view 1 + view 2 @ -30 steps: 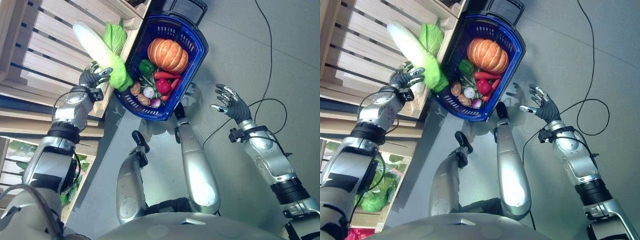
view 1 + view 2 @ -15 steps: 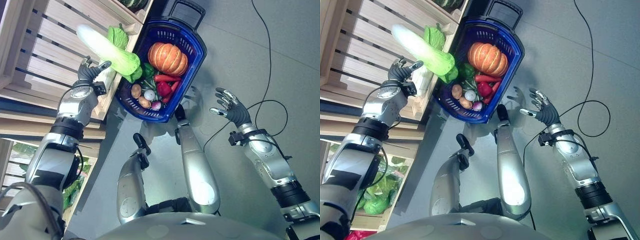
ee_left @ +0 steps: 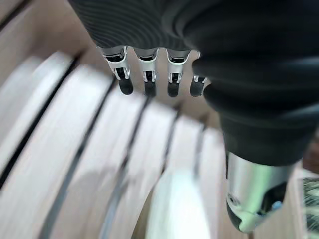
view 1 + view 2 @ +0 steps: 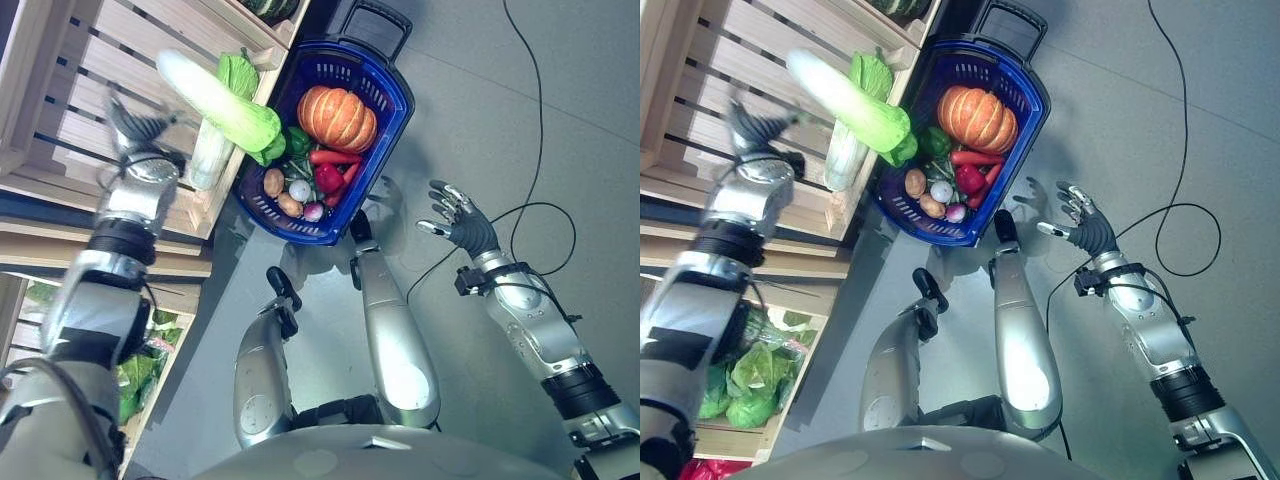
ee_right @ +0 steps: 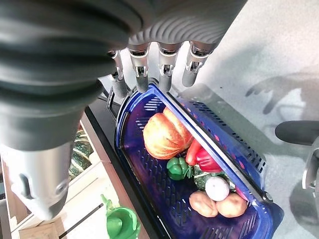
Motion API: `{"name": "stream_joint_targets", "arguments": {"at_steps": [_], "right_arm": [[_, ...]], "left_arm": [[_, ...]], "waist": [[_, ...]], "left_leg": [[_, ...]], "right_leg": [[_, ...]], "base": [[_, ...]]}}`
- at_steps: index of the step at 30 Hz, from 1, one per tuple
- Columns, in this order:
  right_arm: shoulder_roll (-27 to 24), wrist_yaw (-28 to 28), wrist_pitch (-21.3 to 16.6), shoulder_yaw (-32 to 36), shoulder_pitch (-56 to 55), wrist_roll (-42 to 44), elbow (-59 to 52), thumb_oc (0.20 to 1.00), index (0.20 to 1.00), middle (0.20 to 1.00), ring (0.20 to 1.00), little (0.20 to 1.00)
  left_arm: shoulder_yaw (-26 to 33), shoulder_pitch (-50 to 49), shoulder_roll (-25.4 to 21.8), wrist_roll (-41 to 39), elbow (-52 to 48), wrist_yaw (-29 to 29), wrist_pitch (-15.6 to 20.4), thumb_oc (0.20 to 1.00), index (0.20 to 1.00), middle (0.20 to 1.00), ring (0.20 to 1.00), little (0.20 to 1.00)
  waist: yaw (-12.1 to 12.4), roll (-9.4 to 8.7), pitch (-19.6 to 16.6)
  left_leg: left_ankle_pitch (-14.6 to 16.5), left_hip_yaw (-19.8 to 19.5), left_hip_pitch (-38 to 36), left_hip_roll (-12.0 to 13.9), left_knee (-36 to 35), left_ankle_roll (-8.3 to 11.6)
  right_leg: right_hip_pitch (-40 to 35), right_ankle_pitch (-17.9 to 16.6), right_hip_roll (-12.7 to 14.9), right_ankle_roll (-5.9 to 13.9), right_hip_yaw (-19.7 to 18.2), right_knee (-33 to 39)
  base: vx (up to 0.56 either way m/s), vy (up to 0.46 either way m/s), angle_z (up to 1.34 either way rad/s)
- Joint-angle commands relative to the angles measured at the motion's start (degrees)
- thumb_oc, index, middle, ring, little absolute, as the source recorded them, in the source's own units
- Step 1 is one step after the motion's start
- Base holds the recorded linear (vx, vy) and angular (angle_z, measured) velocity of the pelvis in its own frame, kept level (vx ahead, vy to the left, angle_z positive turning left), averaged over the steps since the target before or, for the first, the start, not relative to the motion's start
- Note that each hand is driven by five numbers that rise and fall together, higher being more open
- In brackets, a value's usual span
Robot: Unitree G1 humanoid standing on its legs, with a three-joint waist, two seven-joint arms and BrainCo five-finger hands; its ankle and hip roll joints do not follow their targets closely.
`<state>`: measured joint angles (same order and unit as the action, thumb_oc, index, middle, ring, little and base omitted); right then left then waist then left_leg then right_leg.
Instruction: Pick up fruits and vegetables into the basket
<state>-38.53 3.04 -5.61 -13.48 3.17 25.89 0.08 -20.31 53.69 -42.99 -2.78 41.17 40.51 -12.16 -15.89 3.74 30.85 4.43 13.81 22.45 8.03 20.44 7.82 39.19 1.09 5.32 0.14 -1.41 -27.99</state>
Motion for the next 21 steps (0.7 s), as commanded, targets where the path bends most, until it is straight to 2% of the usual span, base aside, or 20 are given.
{"name": "stream_joint_targets", "arguments": {"at_steps": [1,2,4,5,7,8,11,13,15,17,20,21], "right_arm": [[0.97,-0.79,-5.10,0.67,-2.32,1.83,-1.91,1.000,1.000,1.000,1.000,1.000],[1.24,-0.36,-5.25,0.31,-2.52,1.38,-1.98,1.000,1.000,1.000,1.000,1.000],[2.30,0.53,-4.69,-0.36,-2.03,-0.18,-2.08,1.000,1.000,1.000,1.000,1.000],[2.74,1.19,-2.73,-0.46,-1.33,-1.15,-3.27,1.000,1.000,1.000,1.000,1.000],[2.85,1.33,-1.43,-0.37,-0.87,-1.59,-4.11,1.000,1.000,1.000,1.000,1.000],[2.94,1.21,0.04,0.05,-0.43,-1.85,-5.02,1.000,1.000,1.000,1.000,1.000],[2.88,1.31,1.31,0.34,-0.01,-1.83,-5.76,1.000,1.000,1.000,1.000,1.000],[3.03,1.18,1.58,0.64,0.40,-1.57,-5.65,1.000,1.000,1.000,1.000,1.000],[2.90,1.05,1.76,0.85,0.58,-1.01,-5.58,1.000,1.000,1.000,1.000,1.000],[2.19,0.41,1.58,1.49,0.24,-0.11,-5.34,1.000,1.000,1.000,1.000,1.000],[1.14,-0.75,0.49,1.92,-0.51,0.38,-4.57,1.000,1.000,1.000,1.000,1.000],[0.67,-1.24,-0.05,2.03,-0.94,0.58,-4.32,1.000,1.000,1.000,1.000,1.000]], "left_arm": [[1.35,0.10,-4.62,-5.92,-1.91,-0.32,3.29,1.000,1.000,1.000,1.000,1.000],[2.53,-0.91,-3.27,-10.32,-2.08,-2.66,4.10,1.000,1.000,1.000,1.000,1.000],[4.43,-2.68,0.68,-24.18,-1.61,-8.90,4.04,1.000,1.000,1.000,1.000,1.000],[5.85,-3.79,3.55,-33.32,-0.68,-11.70,4.44,1.000,1.000,1.000,1.000,1.000],[6.79,-4.36,4.98,-37.65,-0.01,-13.46,5.04,1.000,1.000,1.000,1.000,1.000],[7.69,-5.13,6.08,-41.70,0.20,-14.10,6.63,1.000,1.000,1.000,1.000,1.000],[8.64,-6.16,6.98,-43.34,0.11,-14.50,8.77,1.000,1.000,1.000,1.000,1.000],[8.34,-6.05,7.00,-37.98,-0.57,-11.88,9.87,1.000,1.000,1.000,1.000,1.000],[6.88,-4.60,5.54,-25.94,-1.54,-6.73,9.49,1.000,1.000,1.000,1.000,1.000],[4.55,-1.52,2.72,-14.04,-2.80,-4.00,4.39,1.000,1.000,1.000,1.000,1.000],[0.39,2.58,-1.46,-3.17,-2.48,-3.42,-1.66,1.000,1.000,1.000,1.000,1.000],[-1.45,4.30,-3.12,3.02,-1.79,-3.32,-3.86,1.000,1.000,1.000,1.000,1.000]], "waist": [[-1.07,-1.76,-1.05],[-1.03,-1.57,-1.05],[-1.05,-1.17,-1.05],[-1.25,-0.89,-1.05],[-1.44,-0.71,-1.05],[-1.55,-0.66,-1.05],[-1.54,-0.85,-1.05],[-1.45,-1.23,-1.05],[-1.41,-1.66,-1.05],[-1.50,-1.95,-1.05],[-2.07,-1.91,-1.05],[-2.42,-1.85,-1.05]], "left_leg": [[0.64,1.51,5.59,-0.41,2.85,-3.32],[0.66,1.41,5.54,-0.55,2.73,-3.33],[0.62,1.39,5.41,-0.90,2.38,-3.38],[0.52,1.39,4.97,-1.18,2.05,-3.48],[0.42,1.48,4.61,-1.32,1.70,-3.56],[0.35,1.64,4.33,-1.34,1.50,-3.58],[0.39,1.79,4.10,-1.08,1.57,-3.59],[0.44,1.77,4.16,-0.88,1.77,-3.61],[0.54,1.65,4.31,-0.69,2.11,-3.63],[0.66,1.63,4.32,-0.47,2.33,-3.57],[0.74,1.81,4.17,-0.25,2.50,-3.46],[0.79,1.96,4.08,-0.16,2.53,-3.41]], "right_leg": [[-2.27,9.59,0.56,2.32,1.87,-3.38],[-2.24,9.75,0.57,2.39,1.83,-3.49],[-2.13,9.96,0.64,2.54,1.84,-3.58],[-2.34,9.95,0.62,2.67,1.77,-3.42],[-2.43,9.95,0.56,2.77,1.67,-3.33],[-2.67,9.91,0.52,2.82,1.58,-3.11],[-3.08,9.91,0.45,2.88,1.61,-2.94],[-3.29,9.86,0.29,2.84,1.72,-2.89],[-3.47,9.80,0.07,2.72,1.80,-2.93],[-3.63,9.83,-0.10,2.58,1.73,-2.95],[-3.62,9.77,-0.12,2.46,1.44,-3.06],[-3.54,9.77,-0.08,2.43,1.22,-3.09]], "base": [[0.00,0.000,0.00],[0.00,0.000,0.00],[-0.01,0.019,0.01],[-0.01,0.047,0.02],[0.00,0.040,0.01],[0.00,0.000,0.00],[0.00,0.000,0.00],[0.01,-0.049,0.00],[0.01,-0.071,0.01],[0.01,-0.045,0.01],[0.01,0.011,0.00],[0.02,0.033,-0.01]]}}
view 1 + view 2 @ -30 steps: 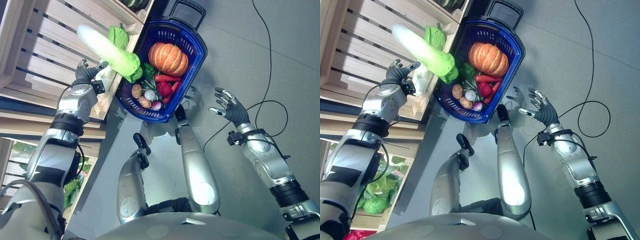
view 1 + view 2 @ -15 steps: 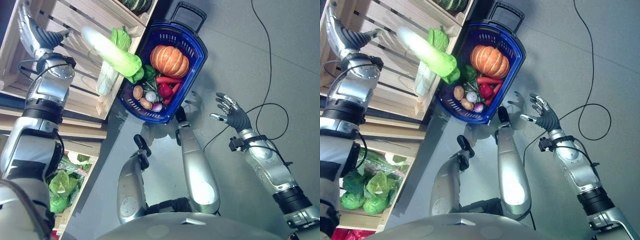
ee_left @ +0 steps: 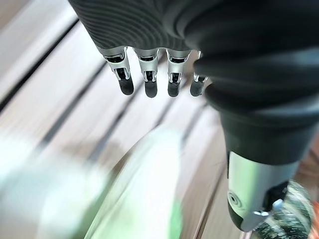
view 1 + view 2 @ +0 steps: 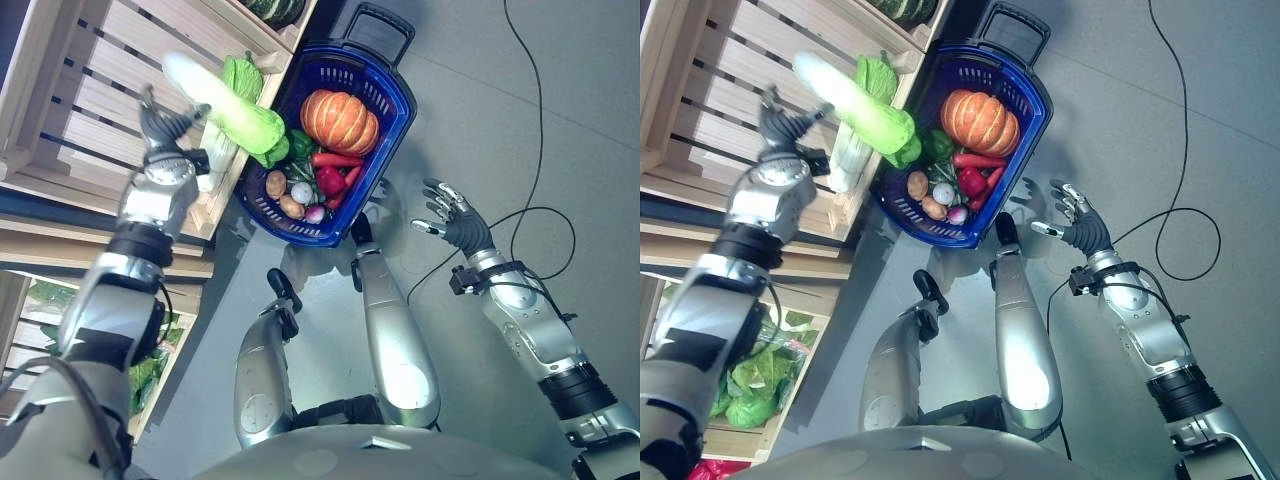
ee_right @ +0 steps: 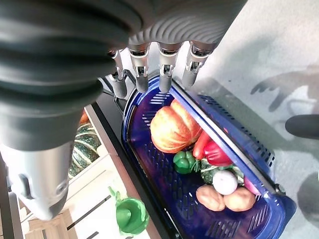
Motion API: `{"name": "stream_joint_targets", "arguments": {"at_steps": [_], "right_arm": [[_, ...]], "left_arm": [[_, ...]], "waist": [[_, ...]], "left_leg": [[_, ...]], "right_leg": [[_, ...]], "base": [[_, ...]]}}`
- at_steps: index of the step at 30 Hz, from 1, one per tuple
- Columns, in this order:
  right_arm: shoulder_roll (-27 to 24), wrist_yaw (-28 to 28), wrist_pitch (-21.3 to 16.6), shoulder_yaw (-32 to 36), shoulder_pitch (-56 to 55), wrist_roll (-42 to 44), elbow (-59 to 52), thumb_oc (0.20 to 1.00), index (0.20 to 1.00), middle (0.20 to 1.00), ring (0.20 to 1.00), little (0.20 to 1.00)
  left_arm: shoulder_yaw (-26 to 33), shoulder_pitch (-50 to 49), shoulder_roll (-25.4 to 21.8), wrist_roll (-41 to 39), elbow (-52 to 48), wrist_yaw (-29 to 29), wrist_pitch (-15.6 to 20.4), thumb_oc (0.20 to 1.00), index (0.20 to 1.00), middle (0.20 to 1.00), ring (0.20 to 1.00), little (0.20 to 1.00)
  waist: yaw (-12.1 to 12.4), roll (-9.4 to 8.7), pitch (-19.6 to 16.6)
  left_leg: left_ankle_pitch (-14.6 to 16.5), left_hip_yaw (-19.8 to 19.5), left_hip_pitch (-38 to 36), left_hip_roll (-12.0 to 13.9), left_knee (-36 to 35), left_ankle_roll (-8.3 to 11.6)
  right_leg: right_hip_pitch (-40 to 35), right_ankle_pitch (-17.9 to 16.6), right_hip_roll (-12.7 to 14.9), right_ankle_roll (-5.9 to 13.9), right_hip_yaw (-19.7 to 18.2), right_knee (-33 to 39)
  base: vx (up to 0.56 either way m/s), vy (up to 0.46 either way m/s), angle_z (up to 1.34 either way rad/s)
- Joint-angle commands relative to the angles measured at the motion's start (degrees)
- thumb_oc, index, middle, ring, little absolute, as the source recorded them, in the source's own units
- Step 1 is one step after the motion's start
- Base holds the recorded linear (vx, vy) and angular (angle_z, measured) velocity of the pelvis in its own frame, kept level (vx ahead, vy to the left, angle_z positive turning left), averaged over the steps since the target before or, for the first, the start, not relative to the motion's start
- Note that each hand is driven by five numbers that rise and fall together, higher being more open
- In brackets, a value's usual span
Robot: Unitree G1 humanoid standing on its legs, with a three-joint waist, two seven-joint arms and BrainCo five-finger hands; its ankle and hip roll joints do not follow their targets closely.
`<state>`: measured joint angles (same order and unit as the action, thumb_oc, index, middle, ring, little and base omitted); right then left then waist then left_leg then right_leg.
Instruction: Pick up fruits and vegetables into the basket
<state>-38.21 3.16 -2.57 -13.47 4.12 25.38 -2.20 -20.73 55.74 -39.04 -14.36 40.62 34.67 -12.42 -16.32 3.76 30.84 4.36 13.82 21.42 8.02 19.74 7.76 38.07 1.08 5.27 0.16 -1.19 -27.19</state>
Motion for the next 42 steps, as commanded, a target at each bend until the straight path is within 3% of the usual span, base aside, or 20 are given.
{"name": "stream_joint_targets", "arguments": {"at_steps": [1,10,16,21,26,29,30,35,37,42], "right_arm": [[0.05,-1.67,-3.76,1.94,-2.15,1.21,-1.58,1.000,1.000,1.000,1.000,1.000],[-1.35,-1.58,-9.10,-0.23,-2.87,1.65,1.90,1.000,1.000,1.000,1.000,1.000],[-2.14,-1.27,-10.21,-0.79,-2.51,2.31,2.87,1.000,1.000,1.000,1.000,1.000],[-2.41,-1.48,-9.90,-0.52,-2.17,2.55,2.77,1.000,1.000,1.000,1.000,1.000],[-2.59,-1.70,-9.41,-0.11,-2.15,2.65,2.26,1.000,1.000,1.000,1.000,1.000],[-2.87,-2.07,-8.99,0.62,-2.34,2.67,2.02,1.000,1.000,1.000,1.000,1.000],[-2.88,-2.05,-8.96,0.66,-2.37,2.65,1.97,1.000,1.000,1.000,1.000,1.000],[-3.28,-2.21,-7.84,1.61,-2.60,2.95,1.00,1.000,1.000,1.000,1.000,1.000],[-3.51,-2.50,-7.53,2.21,-2.66,3.09,0.79,1.000,1.000,1.000,1.000,1.000],[-3.91,-2.78,-6.94,3.58,-3.22,3.63,0.26,1.000,1.000,1.000,1.000,1.000]], "left_arm": [[-2.25,3.23,-8.05,18.59,-0.77,2.53,-4.94,1.000,1.000,1.000,1.000,1.000],[-12.54,9.01,-13.28,42.08,5.18,9.20,-9.51,1.000,1.000,1.000,1.000,1.000],[-18.70,11.24,-15.73,53.15,6.79,8.97,-10.75,1.000,1.000,1.000,1.000,1.000],[-22.82,12.54,-16.76,61.65,8.27,5.60,-8.91,1.000,1.000,1.000,1.000,1.000],[-24.97,12.31,-17.69,66.99,9.04,2.76,-4.84,1.000,1.000,1.000,1.000,1.000],[-26.15,11.46,-18.94,69.23,8.93,-0.54,0.88,1.000,1.000,1.000,1.000,1.000],[-26.22,11.41,-19.04,69.33,8.87,-0.62,1.00,1.000,1.000,1.000,1.000,1.000],[-26.50,9.84,-20.61,67.13,7.98,-1.13,8.55,1.000,1.000,1.000,1.000,1.000],[-27.02,9.66,-21.12,65.68,7.04,-1.92,13.81,1.000,1.000,1.000,1.000,1.000],[-26.35,7.38,-22.59,63.46,4.11,-4.74,19.85,1.000,1.000,1.000,1.000,1.000]], "waist": [[-2.26,-1.82,-1.05],[-3.07,-1.18,-1.05],[-3.11,-0.81,-1.05],[-3.22,-0.38,-1.05],[-3.29,-0.01,-1.05],[-3.28,0.53,-1.05],[-3.28,0.55,-1.05],[-3.15,1.02,-1.05],[-3.10,1.19,-1.05],[-2.99,1.51,-1.05]], "left_leg": [[0.90,2.05,5.09,-0.07,3.29,-3.34],[0.78,2.32,5.14,-0.08,2.67,-2.86],[0.64,2.22,5.20,-0.10,2.21,-2.78],[0.57,2.23,5.12,-0.27,1.97,-2.67],[0.52,2.36,5.40,-0.34,2.03,-2.64],[0.52,2.43,5.63,-0.50,2.07,-2.61],[0.51,2.44,5.66,-0.50,2.08,-2.60],[0.56,2.46,6.10,-0.60,2.42,-2.69],[0.60,2.60,6.29,-0.71,2.50,-2.71],[0.68,2.52,6.49,-0.97,2.50,-2.90]], "right_leg": [[-2.35,9.71,0.02,2.43,0.91,-3.89],[-1.48,9.01,0.73,2.80,0.09,-3.30],[-1.31,8.46,1.00,3.17,0.23,-2.85],[-1.40,8.08,1.23,3.56,0.29,-2.43],[-1.29,7.73,1.55,3.91,0.34,-2.03],[-1.10,7.57,1.80,4.17,0.42,-1.90],[-1.07,7.56,1.81,4.18,0.43,-1.89],[-0.79,7.48,2.12,4.29,0.49,-1.95],[-0.66,7.46,2.24,4.28,0.62,-1.86],[-0.56,7.43,2.30,4.34,0.63,-1.65]], "base": [[0.01,0.036,-0.03],[0.00,0.013,-0.05],[0.00,0.000,0.00],[0.00,0.000,-0.01],[0.00,0.000,0.00],[0.00,0.000,0.00],[0.00,0.000,0.00],[0.00,0.000,0.00],[0.00,0.000,0.00],[0.00,0.000,0.00]]}}
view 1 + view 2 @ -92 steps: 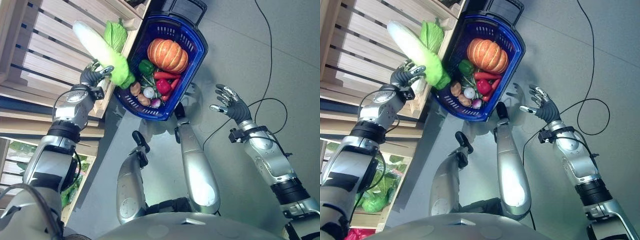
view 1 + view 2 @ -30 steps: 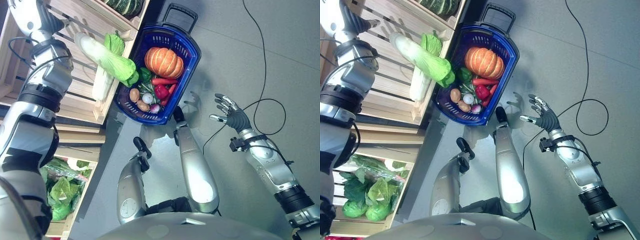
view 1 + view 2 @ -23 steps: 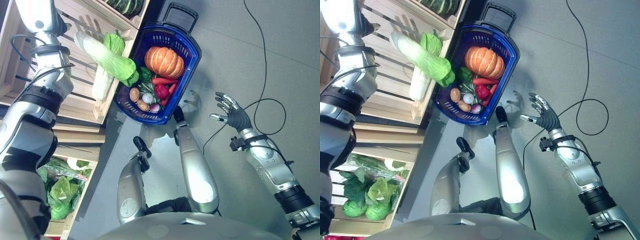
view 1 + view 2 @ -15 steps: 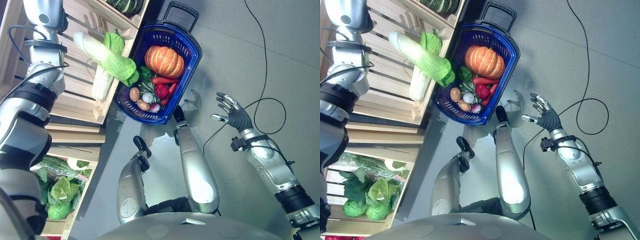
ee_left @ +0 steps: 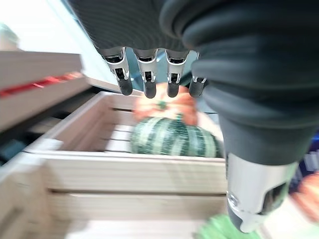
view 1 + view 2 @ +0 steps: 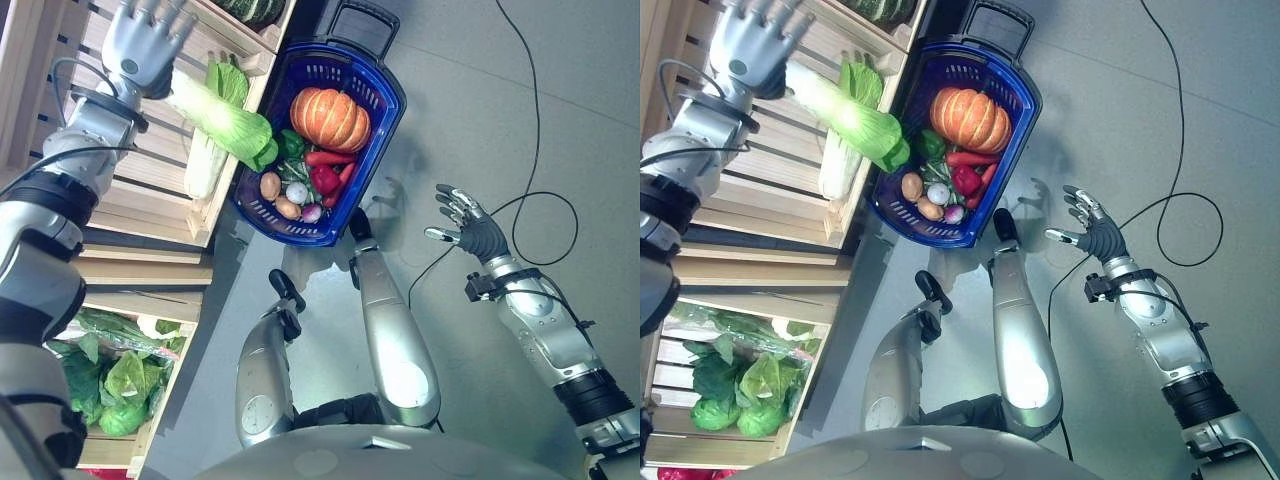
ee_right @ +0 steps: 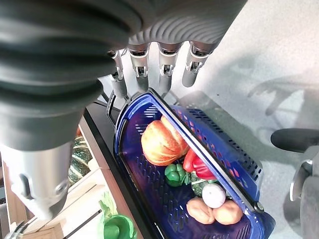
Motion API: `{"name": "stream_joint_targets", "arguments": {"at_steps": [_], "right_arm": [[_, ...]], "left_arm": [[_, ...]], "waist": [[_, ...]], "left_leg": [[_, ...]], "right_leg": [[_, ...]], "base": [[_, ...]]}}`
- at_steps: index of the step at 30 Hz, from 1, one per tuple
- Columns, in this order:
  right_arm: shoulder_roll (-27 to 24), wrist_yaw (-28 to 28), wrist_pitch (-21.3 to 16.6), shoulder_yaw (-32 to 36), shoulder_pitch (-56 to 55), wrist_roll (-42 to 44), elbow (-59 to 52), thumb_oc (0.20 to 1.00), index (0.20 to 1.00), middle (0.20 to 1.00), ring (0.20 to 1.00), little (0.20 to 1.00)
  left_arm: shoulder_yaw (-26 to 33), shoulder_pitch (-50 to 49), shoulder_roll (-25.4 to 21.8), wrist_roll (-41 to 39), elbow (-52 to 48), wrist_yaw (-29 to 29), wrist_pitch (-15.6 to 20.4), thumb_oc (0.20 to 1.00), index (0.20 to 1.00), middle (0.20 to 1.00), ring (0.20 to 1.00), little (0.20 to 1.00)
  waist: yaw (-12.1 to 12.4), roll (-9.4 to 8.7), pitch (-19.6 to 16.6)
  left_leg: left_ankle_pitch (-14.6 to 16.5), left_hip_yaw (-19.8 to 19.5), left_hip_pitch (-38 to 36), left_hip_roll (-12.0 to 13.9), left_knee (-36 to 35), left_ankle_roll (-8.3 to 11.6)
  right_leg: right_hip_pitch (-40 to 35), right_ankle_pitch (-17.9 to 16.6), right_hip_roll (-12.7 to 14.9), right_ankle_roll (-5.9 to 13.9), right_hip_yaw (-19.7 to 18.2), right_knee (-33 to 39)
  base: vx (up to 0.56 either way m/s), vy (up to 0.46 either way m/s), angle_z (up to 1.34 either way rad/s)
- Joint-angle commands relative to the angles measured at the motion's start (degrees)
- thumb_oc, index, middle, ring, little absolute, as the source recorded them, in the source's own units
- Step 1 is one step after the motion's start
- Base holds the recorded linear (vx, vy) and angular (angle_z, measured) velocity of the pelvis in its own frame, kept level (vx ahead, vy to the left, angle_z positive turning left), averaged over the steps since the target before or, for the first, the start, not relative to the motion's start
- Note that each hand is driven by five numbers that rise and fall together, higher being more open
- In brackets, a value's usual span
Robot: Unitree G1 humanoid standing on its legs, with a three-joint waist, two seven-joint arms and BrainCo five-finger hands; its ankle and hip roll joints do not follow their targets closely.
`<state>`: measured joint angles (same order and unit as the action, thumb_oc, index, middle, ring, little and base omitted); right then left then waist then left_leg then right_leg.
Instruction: Pick up fruits and vegetables into the basket
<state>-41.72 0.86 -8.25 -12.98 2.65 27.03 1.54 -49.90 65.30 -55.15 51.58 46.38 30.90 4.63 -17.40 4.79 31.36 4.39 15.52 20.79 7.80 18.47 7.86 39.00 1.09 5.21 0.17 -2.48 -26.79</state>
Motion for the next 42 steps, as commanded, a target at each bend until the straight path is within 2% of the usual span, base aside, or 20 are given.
{"name": "stream_joint_targets", "arguments": {"at_steps": [1,8,14,24,33,42], "right_arm": [[-0.38,-0.69,-1.35,3.32,-1.89,1.97,-3.40,1.000,1.000,1.000,1.000,1.000],[-0.62,-1.60,-1.42,4.23,-2.26,1.79,-3.28,1.000,1.000,1.000,1.000,1.000],[-0.80,-1.80,-1.83,4.58,-2.68,1.73,-3.06,1.000,1.000,1.000,1.000,1.000],[-0.38,-1.14,-4.19,3.42,-2.63,2.83,-1.51,1.000,1.000,1.000,1.000,1.000],[-0.01,0.35,-5.35,1.78,-1.74,3.64,-0.85,1.000,1.000,1.000,1.000,1.000],[0.51,0.96,-5.93,1.13,-1.34,4.60,-0.33,1.000,1.000,1.000,1.000,1.000]], "left_arm": [[3.04,-2.41,-6.57,-2.43,-1.50,-1.17,3.63,1.000,1.000,1.000,1.000,1.000],[3.12,-2.51,-6.56,-5.08,-1.02,-3.63,8.59,1.000,1.000,1.000,1.000,1.000],[2.52,-1.82,-6.40,-5.80,0.47,-4.32,9.68,1.000,1.000,1.000,1.000,1.000],[2.29,-1.32,-4.43,-2.11,6.42,0.31,4.94,1.000,1.000,1.000,1.000,1.000],[0.77,-0.85,-2.14,2.46,8.93,0.80,0.74,1.000,1.000,1.000,1.000,1.000],[-0.40,-0.81,-0.54,4.61,9.92,0.76,1.30,1.000,1.000,1.000,1.000,1.000]], "waist": [[-1.93,0.51,-1.57],[-2.51,0.70,-1.57],[-2.87,0.65,-1.57],[-3.11,-0.27,-1.57],[-3.11,-0.50,-1.57],[-3.24,-0.73,-1.57]], "left_leg": [[0.65,0.86,7.19,-0.78,3.80,-3.02],[0.65,1.61,8.35,-0.73,4.40,-3.08],[0.89,2.22,9.53,-0.56,4.98,-3.05],[1.23,2.92,13.48,0.03,6.62,-3.17],[1.82,3.09,16.39,0.17,7.82,-3.15],[2.70,3.19,18.77,0.50,9.47,-3.28]], "right_leg": [[-1.40,7.42,2.34,4.29,1.91,-2.06],[-0.22,7.21,2.25,4.19,1.69,-2.08],[1.16,7.10,2.15,4.15,1.40,-2.29],[4.71,6.30,1.73,4.11,1.15,-2.50],[7.47,6.02,1.51,4.18,0.93,-2.86],[10.03,5.84,1.23,4.24,0.46,-3.75]], "base": [[0.00,0.000,0.00],[0.00,0.020,-0.04],[0.00,0.006,-0.01],[-0.02,-0.013,-0.03],[0.00,0.000,0.00],[0.00,-0.015,-0.01]]}}
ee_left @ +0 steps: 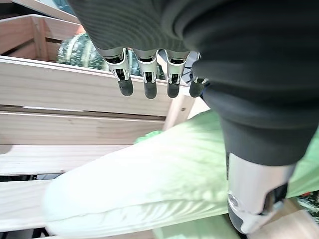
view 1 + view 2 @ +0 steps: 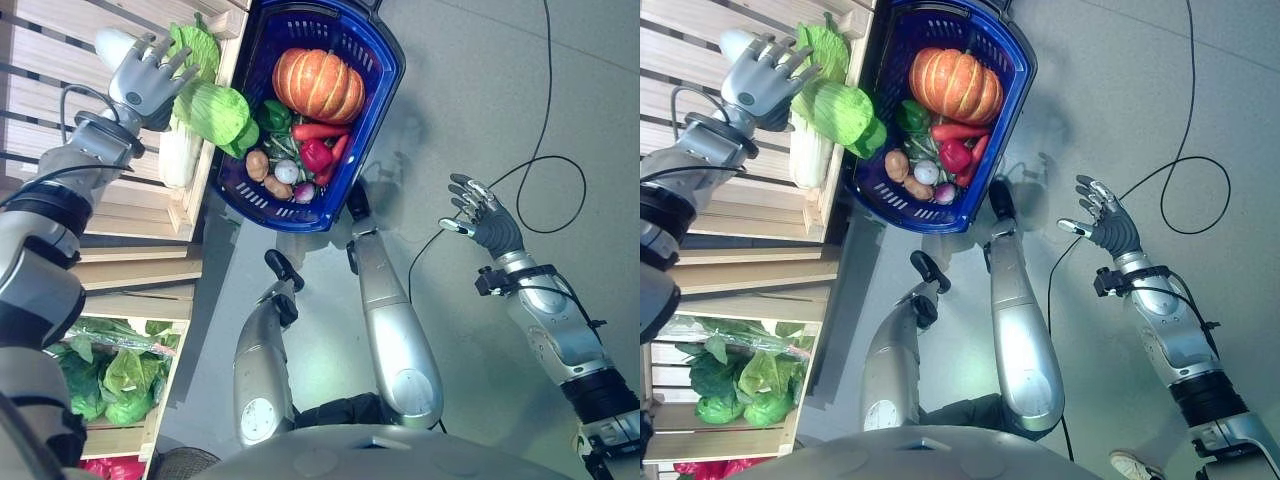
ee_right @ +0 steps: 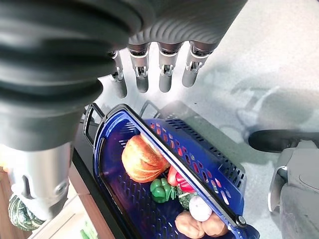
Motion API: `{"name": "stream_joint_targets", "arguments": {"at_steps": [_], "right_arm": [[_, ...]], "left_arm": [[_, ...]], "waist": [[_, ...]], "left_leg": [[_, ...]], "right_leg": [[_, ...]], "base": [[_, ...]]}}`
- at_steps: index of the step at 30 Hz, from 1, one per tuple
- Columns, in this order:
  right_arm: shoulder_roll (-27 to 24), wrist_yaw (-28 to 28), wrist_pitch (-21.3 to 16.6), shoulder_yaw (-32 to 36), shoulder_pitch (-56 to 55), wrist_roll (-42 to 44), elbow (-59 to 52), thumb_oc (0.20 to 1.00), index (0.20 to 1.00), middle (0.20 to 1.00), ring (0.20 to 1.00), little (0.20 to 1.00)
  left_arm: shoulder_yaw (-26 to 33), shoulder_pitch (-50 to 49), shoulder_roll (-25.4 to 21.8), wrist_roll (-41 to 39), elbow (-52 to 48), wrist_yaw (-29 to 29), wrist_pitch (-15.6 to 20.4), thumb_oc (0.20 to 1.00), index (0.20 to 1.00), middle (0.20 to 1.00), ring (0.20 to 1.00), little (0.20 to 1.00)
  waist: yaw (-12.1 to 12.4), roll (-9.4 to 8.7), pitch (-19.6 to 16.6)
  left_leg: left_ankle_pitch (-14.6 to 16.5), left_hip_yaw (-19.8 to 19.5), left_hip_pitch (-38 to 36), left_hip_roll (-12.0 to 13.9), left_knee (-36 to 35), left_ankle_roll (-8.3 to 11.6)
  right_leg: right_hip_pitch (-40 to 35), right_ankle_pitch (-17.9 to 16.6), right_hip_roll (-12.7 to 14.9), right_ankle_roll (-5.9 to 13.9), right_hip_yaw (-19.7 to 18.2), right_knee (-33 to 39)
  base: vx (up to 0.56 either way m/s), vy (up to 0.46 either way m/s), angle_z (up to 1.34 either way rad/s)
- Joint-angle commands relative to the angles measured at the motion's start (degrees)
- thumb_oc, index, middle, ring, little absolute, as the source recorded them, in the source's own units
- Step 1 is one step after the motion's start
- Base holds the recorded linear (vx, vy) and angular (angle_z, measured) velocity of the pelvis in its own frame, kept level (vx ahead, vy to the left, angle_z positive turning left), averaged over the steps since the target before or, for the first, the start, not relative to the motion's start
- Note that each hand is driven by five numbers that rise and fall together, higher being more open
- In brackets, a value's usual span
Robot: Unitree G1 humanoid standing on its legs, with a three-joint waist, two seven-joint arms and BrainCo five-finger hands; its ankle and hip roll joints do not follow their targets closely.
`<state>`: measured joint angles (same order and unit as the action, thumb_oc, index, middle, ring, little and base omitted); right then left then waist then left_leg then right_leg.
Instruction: Pick up fruits and vegetables into the basket
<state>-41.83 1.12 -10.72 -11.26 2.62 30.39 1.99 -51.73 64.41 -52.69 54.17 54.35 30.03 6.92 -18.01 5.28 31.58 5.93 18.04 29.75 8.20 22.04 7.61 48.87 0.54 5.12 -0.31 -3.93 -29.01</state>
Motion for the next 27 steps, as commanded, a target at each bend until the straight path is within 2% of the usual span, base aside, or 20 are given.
{"name": "stream_joint_targets", "arguments": {"at_steps": [1,8,14,18,19,20,21,26,27], "right_arm": [[0.73,0.85,-3.44,-0.61,-1.35,1.21,-0.83,1.000,1.000,1.000,1.000,1.000],[0.83,0.92,-4.06,-0.58,-1.35,1.45,-0.63,1.000,1.000,1.000,1.000,1.000],[0.41,0.99,-4.26,-0.45,-1.17,1.62,0.00,1.000,1.000,1.000,1.000,1.000],[0.28,1.33,-4.99,-1.25,-0.56,1.68,1.05,1.000,1.000,1.000,1.000,1.000],[0.39,1.44,-5.07,-1.38,-0.44,1.62,1.19,1.000,1.000,1.000,1.000,1.000],[0.45,1.78,-5.18,-1.68,-0.16,1.90,1.41,1.000,1.000,1.000,1.000,1.000],[0.52,1.81,-5.40,-1.74,-0.08,2.03,1.71,1.000,1.000,1.000,1.000,1.000],[0.62,1.88,-6.04,-2.53,0.90,2.98,2.84,1.000,1.000,1.000,1.000,1.000],[0.70,2.19,-6.10,-2.81,1.11,3.17,2.83,1.000,1.000,1.000,1.000,1.000]], "left_arm": [[1.36,-0.01,-2.87,2.31,1.87,1.73,-0.68,1.000,1.000,1.000,1.000,1.000],[0.99,0.26,-1.83,2.38,1.73,1.80,0.63,1.000,1.000,1.000,1.000,1.000],[-0.10,2.11,-0.60,0.97,2.59,1.02,-0.59,1.000,1.000,1.000,1.000,1.000],[-1.35,3.48,0.87,-0.95,4.18,-0.82,-2.92,1.000,1.000,1.000,1.000,1.000],[-1.59,3.70,1.23,-1.50,4.51,-2.30,-3.82,0.821,0.821,0.821,0.821,0.821],[-1.79,3.71,1.79,-2.03,5.37,-4.23,-4.96,0.247,0.247,0.247,0.247,0.247],[-1.87,3.66,1.98,-2.48,5.84,-4.92,-5.75,0.200,0.200,0.200,0.200,0.200],[-2.38,3.37,3.54,-4.77,9.67,-7.44,-10.68,0.200,0.200,0.200,0.200,0.200],[-2.18,2.92,4.05,-5.78,10.86,-8.46,-12.84,0.200,0.200,0.200,0.200,0.200]], "waist": [[-2.64,-1.24,-1.78],[-3.05,-1.15,-1.78],[-3.79,-0.67,-1.78],[-4.14,-0.59,-1.78],[-4.19,-0.63,-1.78],[-4.24,-0.82,-1.78],[-4.24,-0.89,-1.78],[-4.40,-1.59,-1.78],[-4.40,-1.88,-1.78]], "left_leg": [[1.20,0.71,9.81,0.10,5.93,-3.03],[1.24,1.09,9.94,0.35,5.98,-2.90],[1.07,1.62,10.14,0.55,5.92,-2.60],[1.19,1.78,10.98,0.65,6.24,-2.54],[1.27,1.76,11.22,0.67,6.40,-2.56],[1.36,1.69,11.55,0.76,6.64,-2.52],[1.39,1.64,11.72,0.79,6.75,-2.50],[1.74,1.50,12.70,1.09,7.42,-2.60],[1.94,1.31,13.22,1.21,7.90,-2.61]], "right_leg": [[0.17,6.34,1.35,4.75,1.91,-1.47],[0.62,6.05,1.25,4.84,1.64,-1.22],[1.56,5.78,1.17,4.85,1.07,-1.22],[2.69,5.83,0.92,4.67,0.54,-1.48],[2.99,5.82,0.81,4.65,0.46,-1.63],[3.23,5.74,0.72,4.63,0.39,-1.60],[3.36,5.68,0.66,4.60,0.37,-1.59],[4.25,5.63,0.28,4.40,0.25,-1.82],[4.68,5.66,0.07,4.28,0.16,-2.10]], "base": [[0.00,-0.042,-0.02],[0.00,0.000,0.00],[0.01,0.013,-0.03],[0.01,0.010,-0.07],[0.00,0.000,0.00],[0.00,0.000,0.00],[0.00,0.000,0.00],[0.00,-0.007,0.00],[0.00,0.000,0.00]]}}
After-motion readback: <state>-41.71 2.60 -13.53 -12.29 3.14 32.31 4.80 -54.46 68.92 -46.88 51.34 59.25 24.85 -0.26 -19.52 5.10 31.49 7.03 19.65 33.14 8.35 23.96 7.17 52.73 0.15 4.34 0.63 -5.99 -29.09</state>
